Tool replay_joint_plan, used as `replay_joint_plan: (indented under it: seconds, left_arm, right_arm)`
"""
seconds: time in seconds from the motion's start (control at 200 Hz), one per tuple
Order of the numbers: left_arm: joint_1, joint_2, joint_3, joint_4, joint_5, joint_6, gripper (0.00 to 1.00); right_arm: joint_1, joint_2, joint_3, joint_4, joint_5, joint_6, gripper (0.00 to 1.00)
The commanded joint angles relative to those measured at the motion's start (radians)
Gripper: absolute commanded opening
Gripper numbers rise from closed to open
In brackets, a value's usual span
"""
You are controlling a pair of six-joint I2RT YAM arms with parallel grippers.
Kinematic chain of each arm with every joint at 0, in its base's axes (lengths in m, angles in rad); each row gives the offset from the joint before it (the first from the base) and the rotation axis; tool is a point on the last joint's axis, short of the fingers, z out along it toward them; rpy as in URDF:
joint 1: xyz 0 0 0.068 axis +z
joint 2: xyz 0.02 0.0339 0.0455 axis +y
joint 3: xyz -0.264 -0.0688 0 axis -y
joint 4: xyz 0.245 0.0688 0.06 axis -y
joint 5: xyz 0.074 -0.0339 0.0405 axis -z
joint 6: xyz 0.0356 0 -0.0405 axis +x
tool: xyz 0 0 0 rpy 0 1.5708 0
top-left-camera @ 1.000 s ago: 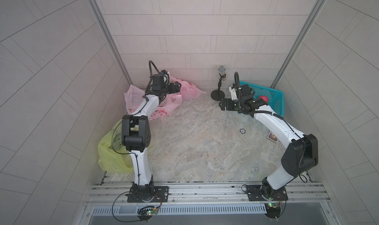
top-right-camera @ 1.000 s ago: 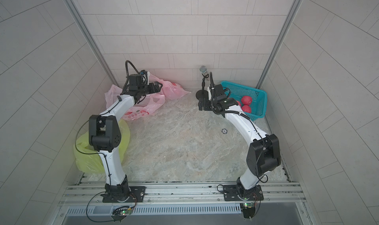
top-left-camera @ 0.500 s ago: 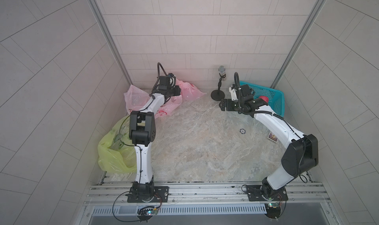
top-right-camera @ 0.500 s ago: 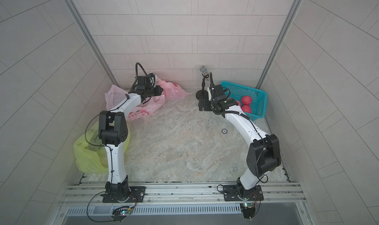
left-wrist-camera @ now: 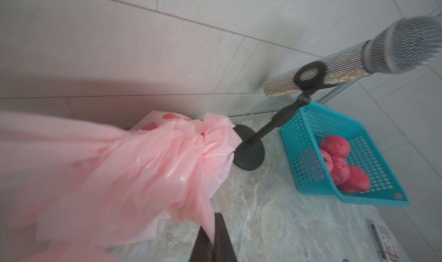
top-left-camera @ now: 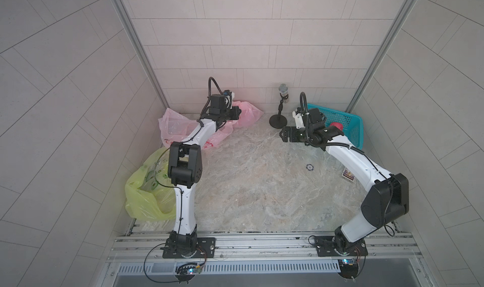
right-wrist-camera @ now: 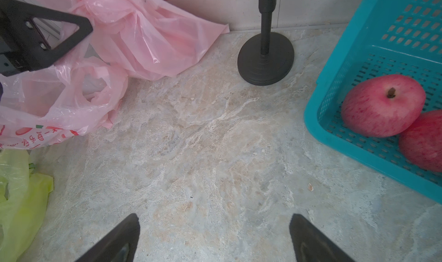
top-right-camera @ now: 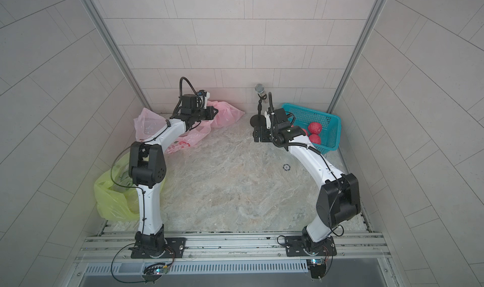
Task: Untie the knot of a plastic bag & take out the apple
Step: Pick up the plastic bag at the center of the board, then place the plastic bag at the center of the board.
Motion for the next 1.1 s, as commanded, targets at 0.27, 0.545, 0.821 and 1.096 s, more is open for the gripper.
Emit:
replay_joint_plan:
  seconds: [0.27,0.545,0.821,1.096]
  left_arm:
    - [-0.057,-0.342,-0.233,-0.1,0.116,0.039,0.0]
    - [-0.229,-0.607,-0.631,-0.118,0.066,0.122,0.0]
    - [-0.405,-0.785,-0.886,-0.117,-0.004,0.144,0.0]
    - [-0.422,-0.882,-0.951,-0.135,-0.038,0.167,0.0]
  right_arm:
    - [0.041,-0.095,-0.041,0.043,-0.062,-0.043,0.92]
    - [0.08,-0.147,-0.084,0.04,-0.104,-0.087,0.91]
    - [0.142,-0.221,-0.195,0.057,-0.18,-0.149,0.92]
    - [0.257,-0.23,-0.263,0.105,-0.139,-0.218,0.88]
